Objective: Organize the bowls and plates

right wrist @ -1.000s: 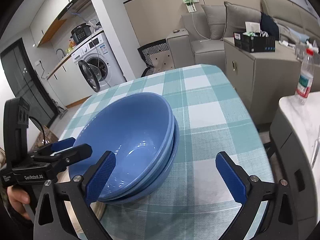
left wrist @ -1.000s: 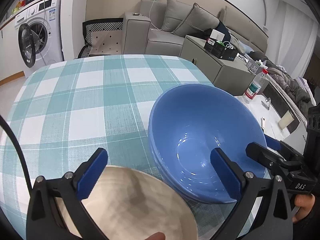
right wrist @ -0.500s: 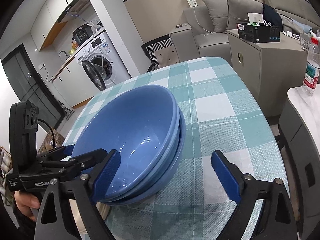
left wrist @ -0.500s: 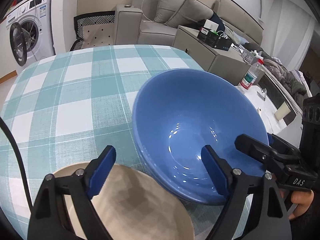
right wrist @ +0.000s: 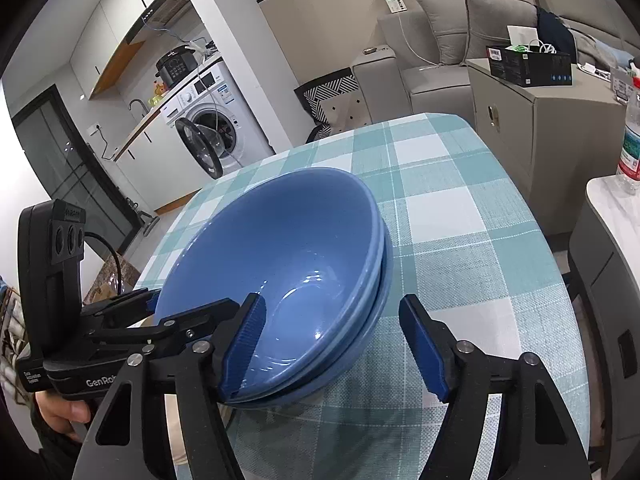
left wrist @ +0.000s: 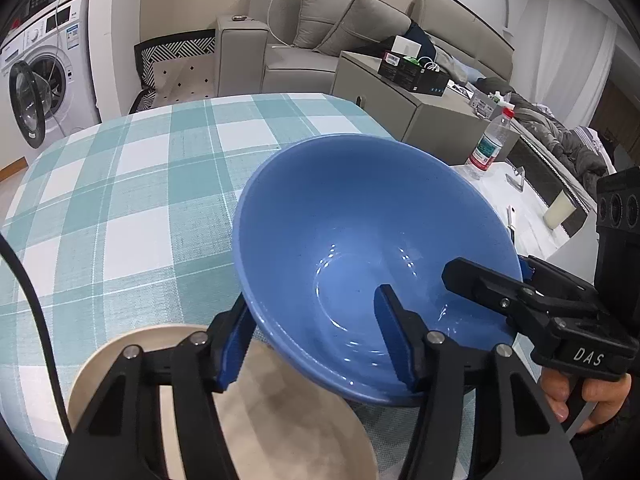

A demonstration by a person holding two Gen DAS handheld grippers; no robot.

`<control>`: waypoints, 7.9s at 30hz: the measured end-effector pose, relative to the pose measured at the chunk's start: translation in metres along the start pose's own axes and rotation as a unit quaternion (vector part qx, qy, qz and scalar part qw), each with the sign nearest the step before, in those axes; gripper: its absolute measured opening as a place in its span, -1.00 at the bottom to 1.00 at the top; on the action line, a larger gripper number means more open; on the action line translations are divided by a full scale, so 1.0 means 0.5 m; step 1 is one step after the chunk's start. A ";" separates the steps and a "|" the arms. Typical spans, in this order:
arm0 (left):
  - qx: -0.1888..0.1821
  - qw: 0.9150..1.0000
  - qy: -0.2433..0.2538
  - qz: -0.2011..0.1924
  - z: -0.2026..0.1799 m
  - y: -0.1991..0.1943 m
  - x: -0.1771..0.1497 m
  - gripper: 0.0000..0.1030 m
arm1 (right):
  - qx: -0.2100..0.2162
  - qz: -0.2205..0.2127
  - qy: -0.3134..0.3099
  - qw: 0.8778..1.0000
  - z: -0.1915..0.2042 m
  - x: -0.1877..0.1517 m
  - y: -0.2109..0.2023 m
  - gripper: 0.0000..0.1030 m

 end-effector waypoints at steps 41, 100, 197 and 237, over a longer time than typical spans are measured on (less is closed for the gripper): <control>0.034 0.999 0.014 -0.019 -0.011 -0.023 0.002 -0.02 | -0.017 -0.018 -0.027 0.999 0.016 0.007 -0.023 0.19; 0.092 0.990 -0.017 -0.101 0.064 -0.280 -0.054 -0.03 | 0.055 -0.035 -0.105 0.992 0.235 -0.022 -0.096 0.19; 0.118 0.985 -0.047 -0.113 0.203 -0.267 -0.149 0.92 | 0.055 -0.004 -0.171 0.984 0.285 -0.078 0.015 0.98; 0.182 0.955 -0.015 -0.232 0.206 -0.327 -0.281 1.00 | 0.103 -0.113 -0.223 0.963 0.257 -0.210 -0.098 0.99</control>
Point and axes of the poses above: each gripper's, at about its wrist camera, not at the fingertips, and y roughly the way its jaws point, z to its left, x to its top, the point moved 5 cm from there along y, roughly the way its jaws point, and after that the axes turned 2 degrees about x, right-handed, at the moved point
